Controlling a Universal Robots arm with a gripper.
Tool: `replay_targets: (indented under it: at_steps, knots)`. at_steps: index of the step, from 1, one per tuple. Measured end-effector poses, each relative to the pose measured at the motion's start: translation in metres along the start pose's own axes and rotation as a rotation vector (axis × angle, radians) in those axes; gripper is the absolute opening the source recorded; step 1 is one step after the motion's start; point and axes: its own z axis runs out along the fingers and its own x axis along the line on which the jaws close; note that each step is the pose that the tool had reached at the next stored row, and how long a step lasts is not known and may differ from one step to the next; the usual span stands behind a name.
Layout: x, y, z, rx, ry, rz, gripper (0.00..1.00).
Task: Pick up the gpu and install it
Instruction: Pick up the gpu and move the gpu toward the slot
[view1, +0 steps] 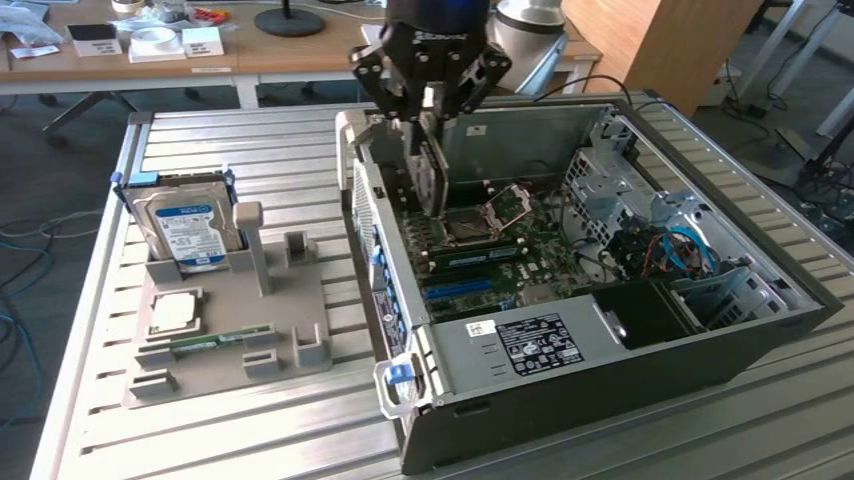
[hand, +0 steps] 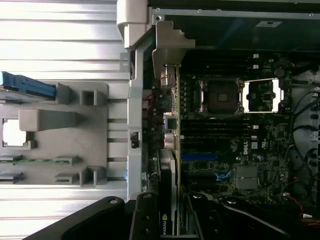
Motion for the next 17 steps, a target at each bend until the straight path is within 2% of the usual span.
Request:
replay_targets:
  at_steps: [14, 17]
  knots:
    - [-0.064, 0.0012, 0.0015, -0.0044, 0.0001, 0.0, 0.26]
    - [-0.077, 0.0015, 0.0018, -0.0072, 0.0001, 0.0, 0.26]
